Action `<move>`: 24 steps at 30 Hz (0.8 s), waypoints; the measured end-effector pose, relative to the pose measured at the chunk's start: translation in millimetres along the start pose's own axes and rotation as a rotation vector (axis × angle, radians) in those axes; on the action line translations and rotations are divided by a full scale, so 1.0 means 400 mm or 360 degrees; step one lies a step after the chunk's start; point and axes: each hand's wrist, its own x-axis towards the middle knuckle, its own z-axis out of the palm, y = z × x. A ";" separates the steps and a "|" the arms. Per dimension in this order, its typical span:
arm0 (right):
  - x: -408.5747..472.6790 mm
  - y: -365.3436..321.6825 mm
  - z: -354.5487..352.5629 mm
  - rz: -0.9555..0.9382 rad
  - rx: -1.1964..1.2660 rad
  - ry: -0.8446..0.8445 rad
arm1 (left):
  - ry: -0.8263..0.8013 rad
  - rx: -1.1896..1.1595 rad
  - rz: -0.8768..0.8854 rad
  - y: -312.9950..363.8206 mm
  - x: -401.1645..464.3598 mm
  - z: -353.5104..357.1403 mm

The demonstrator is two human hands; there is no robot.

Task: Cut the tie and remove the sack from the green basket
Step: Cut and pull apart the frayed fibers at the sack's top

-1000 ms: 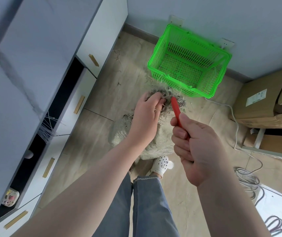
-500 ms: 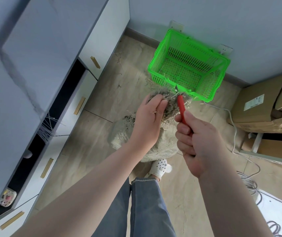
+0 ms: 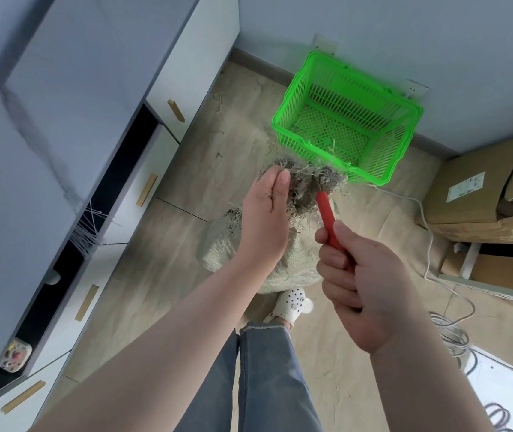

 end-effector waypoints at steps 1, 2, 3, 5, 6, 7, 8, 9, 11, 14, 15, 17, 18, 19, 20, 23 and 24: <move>-0.004 -0.004 -0.002 0.0099 0.0106 -0.0063 | 0.0011 -0.0011 -0.0008 0.003 0.003 -0.002; -0.008 -0.006 -0.002 0.0173 0.0169 -0.0113 | 0.0023 -0.0020 -0.0014 0.006 0.006 -0.005; -0.011 -0.007 -0.002 0.0219 0.0193 -0.0149 | 0.0029 -0.0023 -0.0013 0.008 0.010 -0.007; -0.011 -0.007 0.003 0.0241 0.0178 -0.0169 | 0.0009 -0.0028 -0.0011 0.007 0.014 -0.010; -0.008 -0.007 0.005 0.0225 0.0161 -0.0162 | -0.0014 -0.0035 -0.0014 0.007 0.015 -0.010; -0.004 -0.008 0.008 0.0202 0.0144 -0.0154 | -0.0033 -0.0039 -0.0013 0.007 0.014 -0.009; 0.000 -0.009 0.010 0.0179 0.0128 -0.0147 | -0.0044 -0.0039 -0.0009 0.009 0.013 -0.008; 0.005 -0.011 0.013 0.0162 0.0114 -0.0141 | -0.0046 -0.0038 0.0001 0.011 0.011 -0.007; 0.012 -0.012 0.019 0.0140 0.0093 -0.0125 | -0.0040 -0.0046 0.0022 0.015 0.008 -0.006; 0.017 -0.009 0.022 0.0124 0.0094 -0.0093 | -0.0038 -0.0093 0.0031 0.015 0.007 -0.006; 0.018 -0.008 0.023 0.0121 0.0097 -0.0084 | -0.0033 -0.0096 0.0039 0.013 0.008 -0.006; 0.020 -0.009 0.024 0.0106 0.0098 -0.0071 | -0.0022 -0.0083 0.0060 0.008 0.009 -0.006; 0.021 -0.009 0.025 0.0093 0.0093 -0.0069 | -0.0024 -0.0078 0.0064 0.006 0.009 -0.005; 0.021 -0.010 0.028 0.0077 0.0082 -0.0069 | -0.0029 -0.0081 0.0065 0.004 0.009 -0.003; 0.022 -0.012 0.030 0.0059 0.0066 -0.0070 | -0.0039 -0.0090 0.0064 0.002 0.008 -0.002; 0.023 -0.015 0.037 -0.0002 0.0014 -0.0067 | -0.0067 -0.0112 0.0047 0.002 0.006 0.001; 0.024 -0.016 0.038 -0.0025 0.0001 -0.0065 | -0.0077 -0.0115 0.0050 0.002 0.006 0.001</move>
